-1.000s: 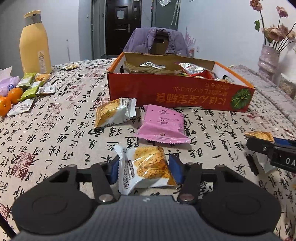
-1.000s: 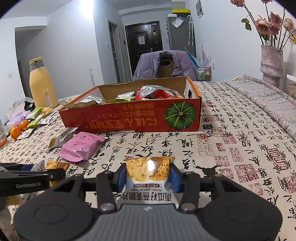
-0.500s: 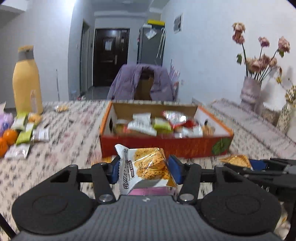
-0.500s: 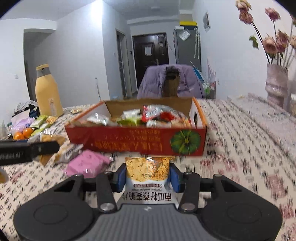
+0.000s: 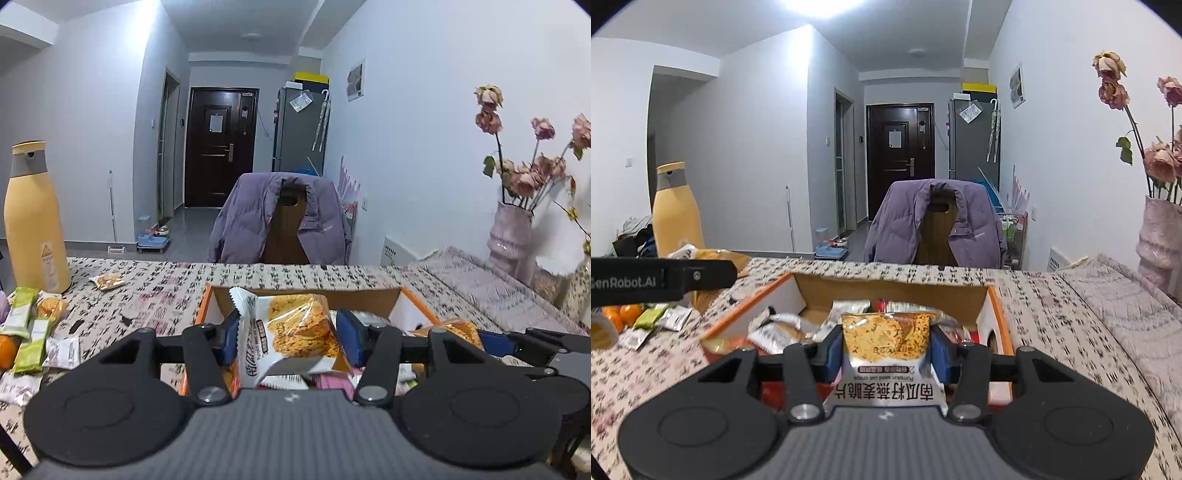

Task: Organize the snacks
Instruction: 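Grasp a crisp packet with the left tool while the right tool carries its packet to the box, then lower both held packets into the box and open both tools, then withdraw both tools from the box back over the remaining snacks, then grasp the pink candy packet with the right tool while the left tool grasps a crisp packet, then carry both packets into the box and open both tools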

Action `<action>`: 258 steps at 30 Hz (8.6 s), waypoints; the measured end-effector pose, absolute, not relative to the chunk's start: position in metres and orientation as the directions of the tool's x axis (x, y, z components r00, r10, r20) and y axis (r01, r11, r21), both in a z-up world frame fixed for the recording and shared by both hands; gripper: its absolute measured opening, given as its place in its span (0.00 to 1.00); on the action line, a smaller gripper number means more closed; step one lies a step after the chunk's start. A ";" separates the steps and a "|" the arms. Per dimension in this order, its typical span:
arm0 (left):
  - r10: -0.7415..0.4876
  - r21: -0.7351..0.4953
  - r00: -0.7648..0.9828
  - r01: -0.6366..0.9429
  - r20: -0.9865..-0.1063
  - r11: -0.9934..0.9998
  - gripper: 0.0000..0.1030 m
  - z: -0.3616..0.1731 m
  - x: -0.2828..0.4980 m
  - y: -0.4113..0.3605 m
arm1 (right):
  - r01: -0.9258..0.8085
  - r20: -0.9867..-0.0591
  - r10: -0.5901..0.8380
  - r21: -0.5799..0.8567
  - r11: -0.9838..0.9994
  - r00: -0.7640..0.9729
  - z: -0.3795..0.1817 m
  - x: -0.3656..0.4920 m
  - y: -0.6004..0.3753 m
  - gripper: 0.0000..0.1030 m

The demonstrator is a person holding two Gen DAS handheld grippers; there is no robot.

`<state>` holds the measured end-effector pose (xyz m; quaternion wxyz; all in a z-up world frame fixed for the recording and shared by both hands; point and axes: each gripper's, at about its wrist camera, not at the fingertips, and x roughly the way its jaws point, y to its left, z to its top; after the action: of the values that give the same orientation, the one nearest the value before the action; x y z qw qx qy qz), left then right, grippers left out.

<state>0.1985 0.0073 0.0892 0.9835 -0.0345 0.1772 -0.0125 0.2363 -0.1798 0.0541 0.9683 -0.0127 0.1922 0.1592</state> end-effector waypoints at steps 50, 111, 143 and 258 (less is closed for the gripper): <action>0.032 -0.140 0.942 -0.083 -0.335 0.987 1.00 0.063 0.252 0.025 | -0.241 -0.417 0.237 0.043 0.970 0.877 0.027 0.286 -0.174 1.00; -0.014 -0.223 0.846 -0.125 -0.533 0.967 1.00 -0.021 0.132 0.149 | -0.289 -0.708 0.256 0.076 0.954 0.658 -0.043 0.230 -0.056 0.98; 0.049 -0.180 0.827 -0.179 -0.560 0.967 1.00 -0.017 0.139 0.141 | -0.292 -0.628 0.274 0.076 0.953 0.728 -0.024 0.205 -0.115 0.59; 0.094 -0.057 0.931 -0.121 -0.351 0.991 1.00 0.023 0.275 0.015 | -0.216 -0.436 0.211 0.038 0.976 0.875 0.001 0.312 -0.180 0.89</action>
<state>0.2755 0.0148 0.0234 0.9820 -0.0387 0.1768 0.0549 0.3115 -0.1797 0.0012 0.9682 -0.0057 0.2244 0.1101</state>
